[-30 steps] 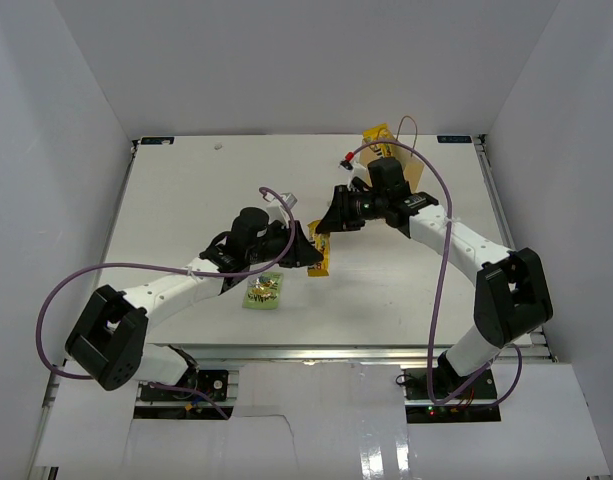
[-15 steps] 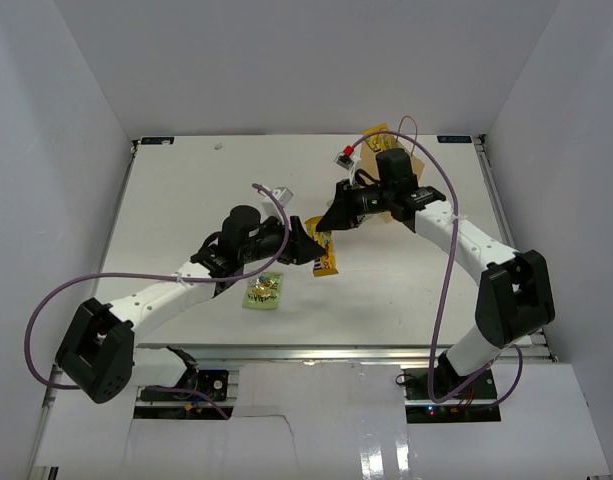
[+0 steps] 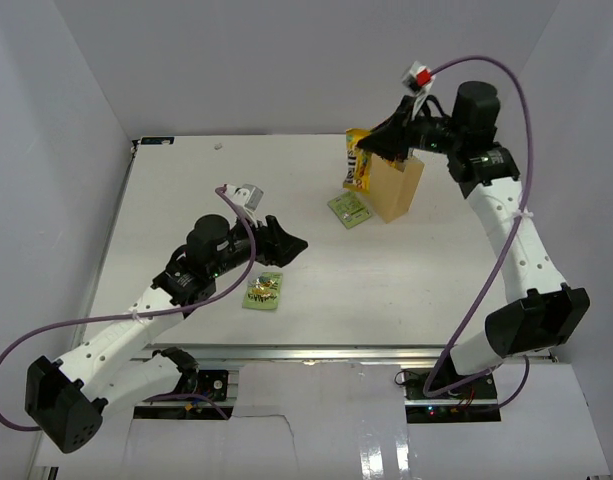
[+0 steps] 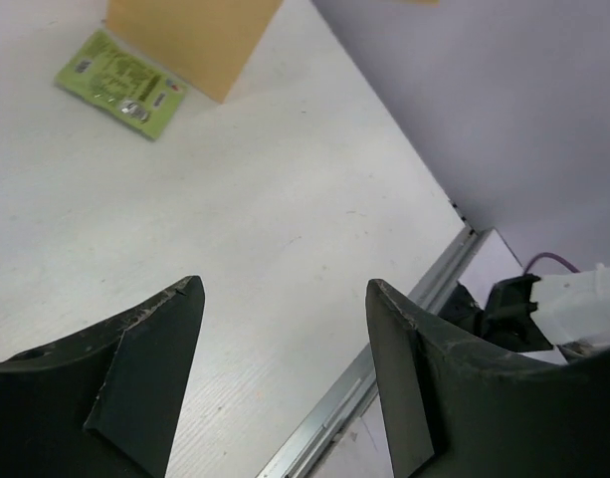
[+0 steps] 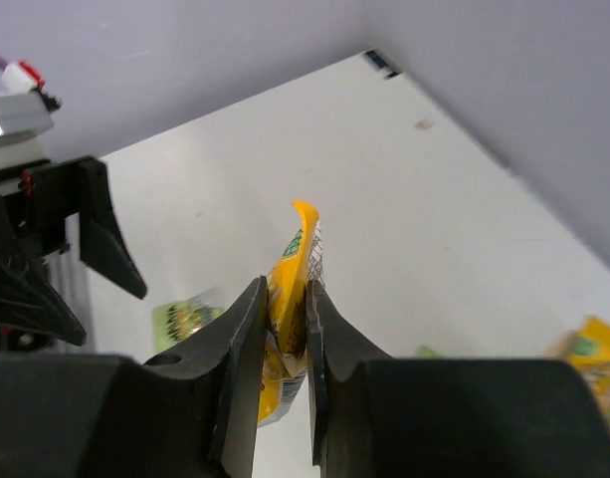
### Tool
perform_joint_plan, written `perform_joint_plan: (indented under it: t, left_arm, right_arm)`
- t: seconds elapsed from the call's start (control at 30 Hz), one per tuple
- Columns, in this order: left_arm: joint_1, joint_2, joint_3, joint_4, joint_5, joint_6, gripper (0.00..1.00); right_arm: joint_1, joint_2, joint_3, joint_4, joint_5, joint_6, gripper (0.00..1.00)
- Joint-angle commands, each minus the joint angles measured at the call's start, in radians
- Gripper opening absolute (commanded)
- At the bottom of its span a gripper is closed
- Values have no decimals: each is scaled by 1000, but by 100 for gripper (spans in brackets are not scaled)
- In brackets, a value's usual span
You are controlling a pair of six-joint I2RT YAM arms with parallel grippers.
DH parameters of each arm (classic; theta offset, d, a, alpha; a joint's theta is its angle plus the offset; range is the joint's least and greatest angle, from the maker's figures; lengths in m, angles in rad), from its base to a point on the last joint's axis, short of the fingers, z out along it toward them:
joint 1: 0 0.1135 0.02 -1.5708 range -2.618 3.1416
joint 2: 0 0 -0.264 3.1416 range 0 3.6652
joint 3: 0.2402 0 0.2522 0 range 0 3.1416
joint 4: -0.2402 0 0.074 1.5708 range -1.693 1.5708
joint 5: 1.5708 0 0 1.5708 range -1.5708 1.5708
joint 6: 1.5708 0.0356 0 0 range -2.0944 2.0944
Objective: Place the snacks into the paper bag
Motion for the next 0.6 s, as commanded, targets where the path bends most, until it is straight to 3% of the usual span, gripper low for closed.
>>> perform_joint_plan:
  t: [0.0,0.17,0.57]
  left_arm:
    - [4,-35,-6,-169,-179,25,77]
    - [5,-61,-46,-251,-246,-7,78]
    - [5,-131,-132,-276,-318,-70,78]
  right_arm:
    - [-106,3,173,18,26,-53,8]
    - [-231,49,284,18,75,-94,8]
    - [-250,186,320,66,255,-220,8]
